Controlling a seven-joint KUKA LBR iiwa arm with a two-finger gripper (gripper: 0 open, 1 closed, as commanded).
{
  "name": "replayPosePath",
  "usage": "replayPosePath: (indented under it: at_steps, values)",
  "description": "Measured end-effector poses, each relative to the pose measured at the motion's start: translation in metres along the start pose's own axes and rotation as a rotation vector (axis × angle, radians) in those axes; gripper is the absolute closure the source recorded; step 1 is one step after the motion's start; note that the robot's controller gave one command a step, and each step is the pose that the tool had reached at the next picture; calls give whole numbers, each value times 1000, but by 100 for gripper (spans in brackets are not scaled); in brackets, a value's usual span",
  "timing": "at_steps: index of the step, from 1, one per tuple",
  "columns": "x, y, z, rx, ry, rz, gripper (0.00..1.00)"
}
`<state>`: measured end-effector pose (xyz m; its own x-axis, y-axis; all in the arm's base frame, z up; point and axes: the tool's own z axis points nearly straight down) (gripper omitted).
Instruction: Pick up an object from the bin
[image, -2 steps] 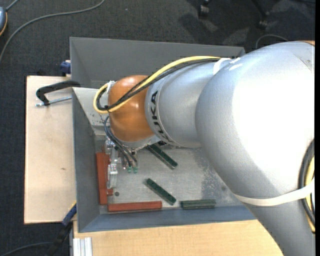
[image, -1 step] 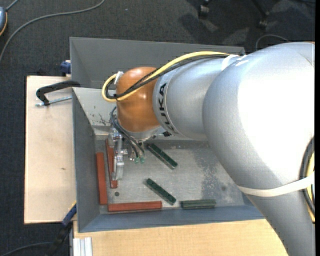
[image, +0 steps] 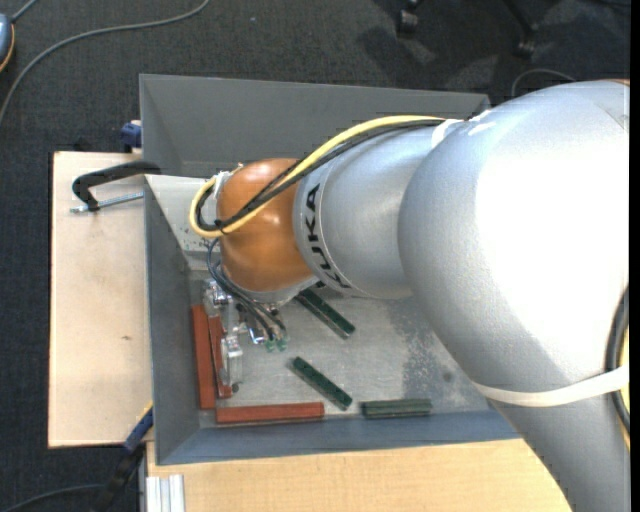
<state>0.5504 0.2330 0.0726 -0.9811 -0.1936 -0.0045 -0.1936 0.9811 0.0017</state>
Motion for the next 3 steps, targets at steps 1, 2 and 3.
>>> replayPosePath:
  at_steps: [1,2,3]
  values:
    - [-34,-61,0,1,-7,-37,0]
    - [-20,-74,-1,0,-3,-227,0]
    - [-27,-56,0,1,-5,-678,0]
